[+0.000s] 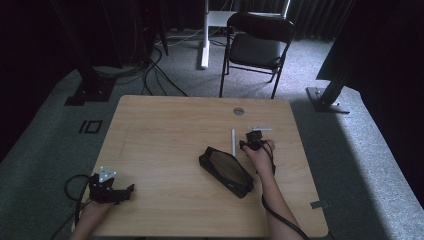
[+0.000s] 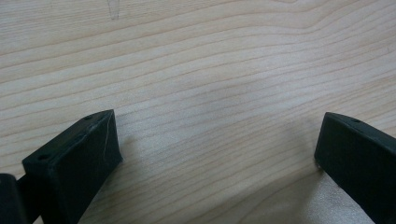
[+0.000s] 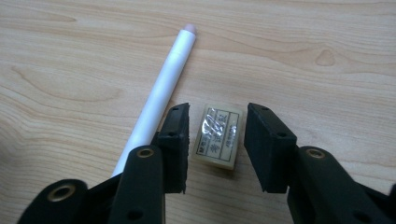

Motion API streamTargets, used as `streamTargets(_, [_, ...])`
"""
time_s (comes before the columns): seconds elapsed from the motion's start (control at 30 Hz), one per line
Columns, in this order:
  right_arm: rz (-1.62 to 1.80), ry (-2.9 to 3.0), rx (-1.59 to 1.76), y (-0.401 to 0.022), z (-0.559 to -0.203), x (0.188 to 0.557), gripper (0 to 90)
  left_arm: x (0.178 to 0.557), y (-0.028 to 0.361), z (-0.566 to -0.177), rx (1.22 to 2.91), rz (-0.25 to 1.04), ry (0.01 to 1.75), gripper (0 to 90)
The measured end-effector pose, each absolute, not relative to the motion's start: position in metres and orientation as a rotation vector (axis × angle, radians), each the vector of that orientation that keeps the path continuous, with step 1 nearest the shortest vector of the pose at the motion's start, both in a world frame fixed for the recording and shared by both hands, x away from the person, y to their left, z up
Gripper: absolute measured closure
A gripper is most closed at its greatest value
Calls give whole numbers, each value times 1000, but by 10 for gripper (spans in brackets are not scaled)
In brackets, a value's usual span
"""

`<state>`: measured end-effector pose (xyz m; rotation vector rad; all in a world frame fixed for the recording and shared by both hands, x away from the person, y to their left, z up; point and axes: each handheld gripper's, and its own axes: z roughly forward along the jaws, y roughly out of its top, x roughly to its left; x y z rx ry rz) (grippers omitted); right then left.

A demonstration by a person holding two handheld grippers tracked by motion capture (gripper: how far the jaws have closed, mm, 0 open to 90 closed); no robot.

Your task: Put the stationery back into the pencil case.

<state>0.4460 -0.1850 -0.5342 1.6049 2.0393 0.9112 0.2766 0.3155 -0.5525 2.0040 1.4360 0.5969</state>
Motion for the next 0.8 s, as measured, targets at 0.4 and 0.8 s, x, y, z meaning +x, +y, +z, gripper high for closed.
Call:
streamTargets(0.4, [843, 2049, 1575, -181, -540, 446, 677, 277, 316, -552, 2004, 597, 1436, 3])
streamTargets(0.8, [870, 2063, 1556, -189, -526, 442, 683, 277, 316, -552, 2004, 597, 1436, 4])
